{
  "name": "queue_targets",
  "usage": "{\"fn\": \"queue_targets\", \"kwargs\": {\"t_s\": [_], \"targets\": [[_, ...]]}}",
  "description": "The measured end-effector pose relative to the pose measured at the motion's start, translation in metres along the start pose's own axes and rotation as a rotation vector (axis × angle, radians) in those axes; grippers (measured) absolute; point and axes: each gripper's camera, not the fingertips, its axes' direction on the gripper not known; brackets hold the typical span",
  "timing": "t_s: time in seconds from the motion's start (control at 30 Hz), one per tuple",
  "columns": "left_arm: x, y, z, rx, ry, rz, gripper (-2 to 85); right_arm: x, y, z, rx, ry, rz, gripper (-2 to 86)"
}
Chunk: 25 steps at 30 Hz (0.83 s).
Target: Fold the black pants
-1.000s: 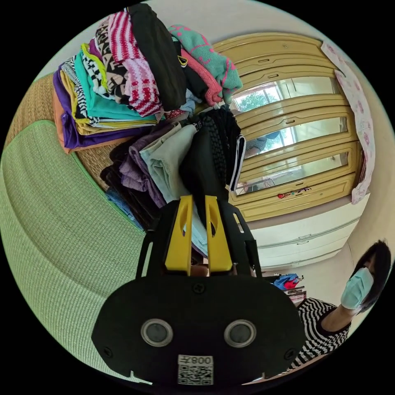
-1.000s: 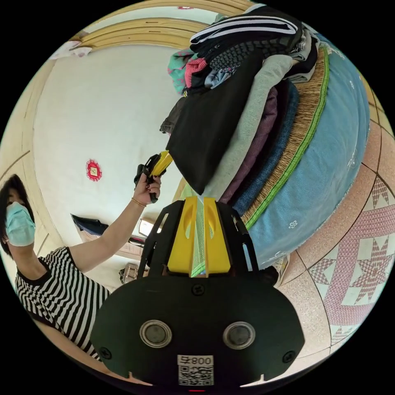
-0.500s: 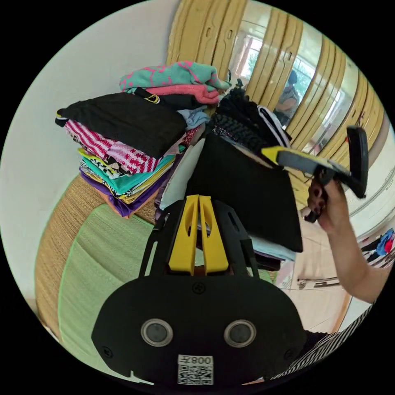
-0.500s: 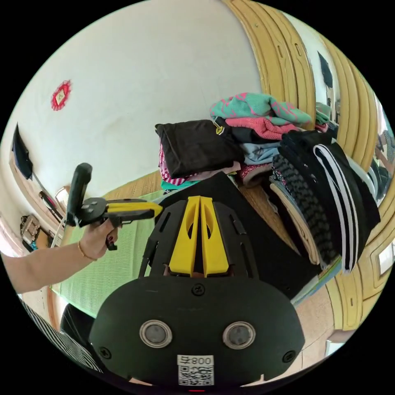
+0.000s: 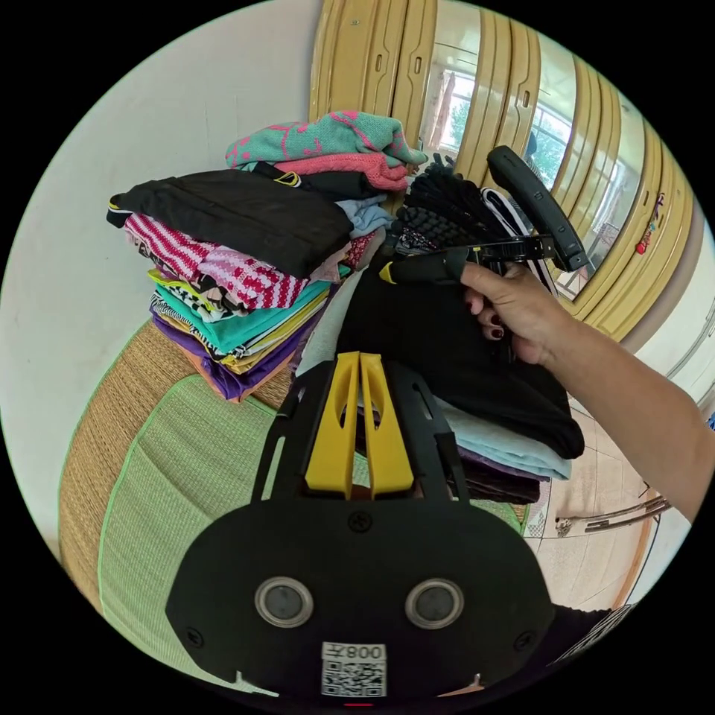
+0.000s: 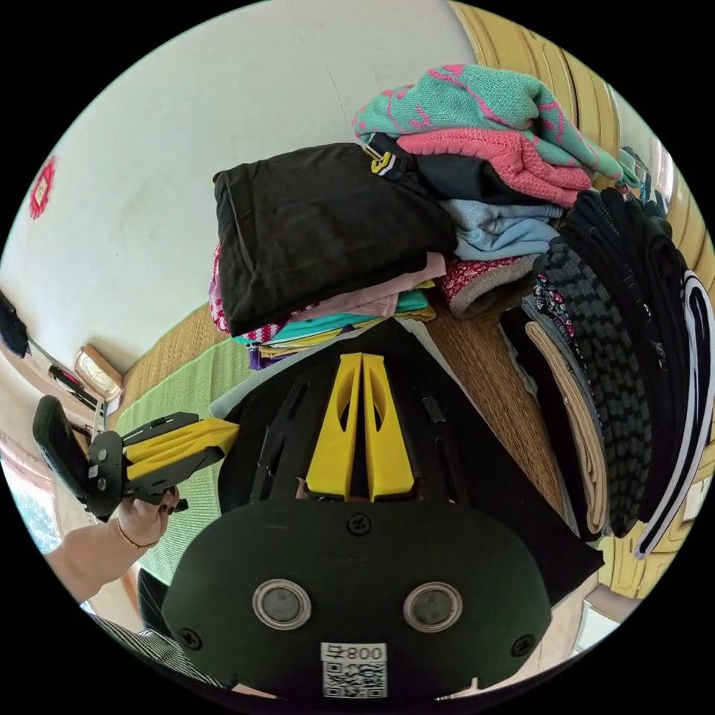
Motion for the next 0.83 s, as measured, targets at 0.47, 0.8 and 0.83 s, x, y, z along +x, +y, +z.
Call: {"fn": "queue_targets", "kwargs": {"t_s": [0.47,0.8,0.83], "targets": [[-0.018,0.015,-0.035,0.011,0.092,-0.067,0.1,-0.067,0.109,-0.012,0.026,-0.287,-0.133,0.2],[-0.057,0.094,-0.092,-0.022,0.343,-0.043,0.5,-0.004,0.12,-0.082,0.343,0.063,0.031,3.4],[-0.061,0.115,-0.092,-0.081,0.364,-0.056,0.7,0.015,0.119,-0.095,0.388,0.118,0.08,5.6]]}}
